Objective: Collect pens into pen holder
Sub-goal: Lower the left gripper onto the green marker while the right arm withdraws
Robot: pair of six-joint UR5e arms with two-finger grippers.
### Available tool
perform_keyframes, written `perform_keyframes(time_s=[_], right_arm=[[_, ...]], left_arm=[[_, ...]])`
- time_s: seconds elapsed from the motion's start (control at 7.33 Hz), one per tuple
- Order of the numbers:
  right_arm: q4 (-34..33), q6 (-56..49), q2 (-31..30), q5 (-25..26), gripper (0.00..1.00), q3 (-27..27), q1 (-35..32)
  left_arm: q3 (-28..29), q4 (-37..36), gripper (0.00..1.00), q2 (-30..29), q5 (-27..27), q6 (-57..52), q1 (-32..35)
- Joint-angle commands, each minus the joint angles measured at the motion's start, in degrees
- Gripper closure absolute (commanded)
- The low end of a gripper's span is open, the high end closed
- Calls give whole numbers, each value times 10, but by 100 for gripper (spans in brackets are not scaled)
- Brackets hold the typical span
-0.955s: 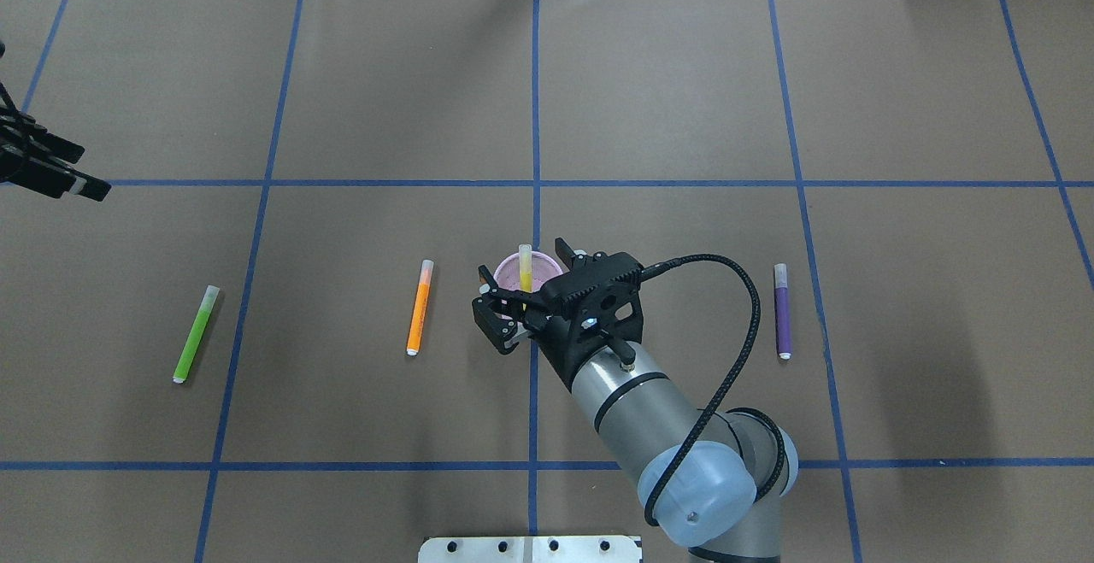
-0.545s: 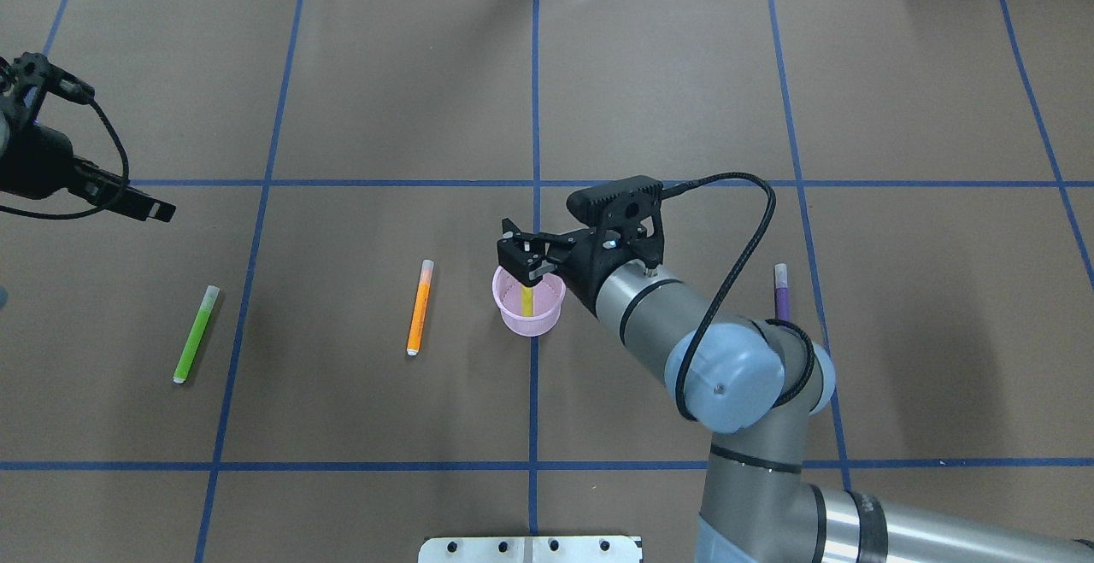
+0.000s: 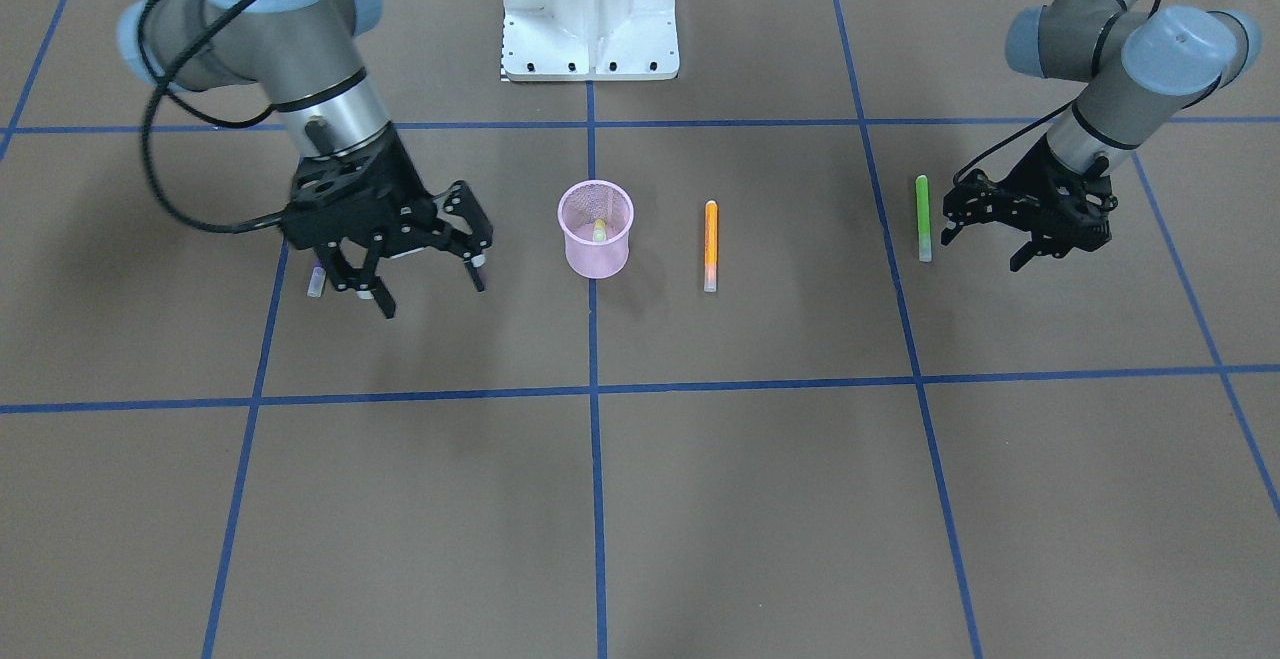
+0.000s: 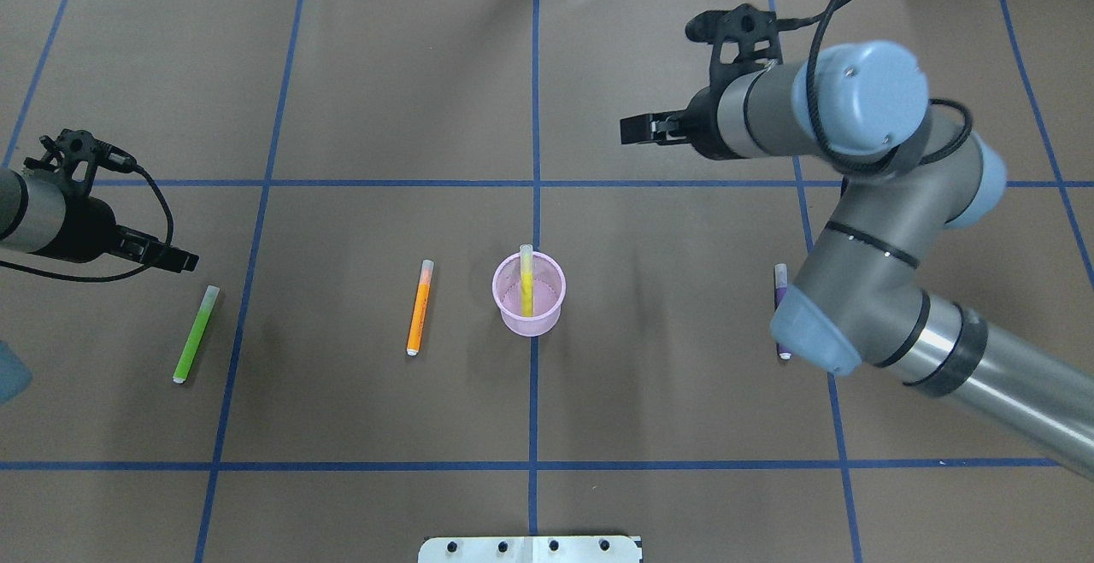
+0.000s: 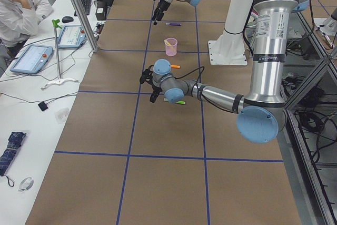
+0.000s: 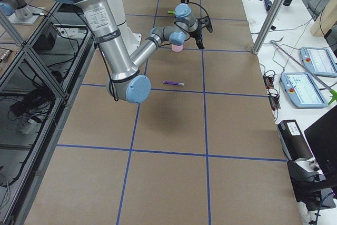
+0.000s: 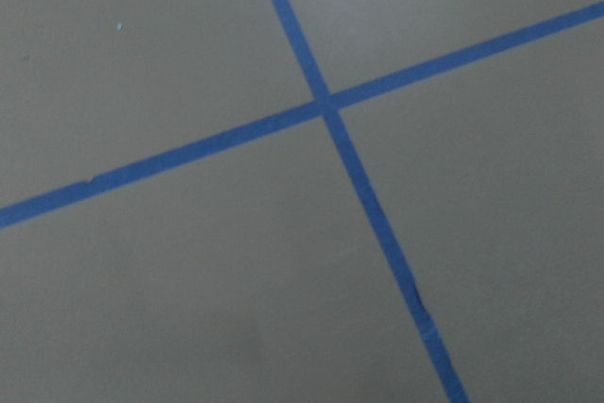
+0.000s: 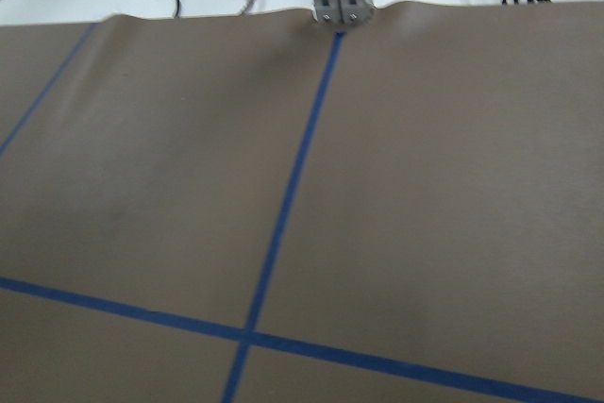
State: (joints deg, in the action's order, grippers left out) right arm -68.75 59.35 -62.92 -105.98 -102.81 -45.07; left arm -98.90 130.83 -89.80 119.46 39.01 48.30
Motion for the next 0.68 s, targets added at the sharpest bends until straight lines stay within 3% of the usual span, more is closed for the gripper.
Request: perform_keyframes(time_s=[0.0, 0.14, 0.27, 0.55], right_arm=[[-35, -104, -52, -148, 1, 0, -119], [-36, -166, -75, -169, 1, 4, -149], [-36, -209, -91, -190, 0, 5, -172], [-35, -212, -99, -200, 0, 4, -179]], left_arm=[[-7, 0, 4, 7, -25, 57, -46], [-9, -3, 5, 7, -67, 81, -77], [-10, -4, 9, 8, -77, 82, -82], [-10, -4, 29, 20, -96, 80, -93]])
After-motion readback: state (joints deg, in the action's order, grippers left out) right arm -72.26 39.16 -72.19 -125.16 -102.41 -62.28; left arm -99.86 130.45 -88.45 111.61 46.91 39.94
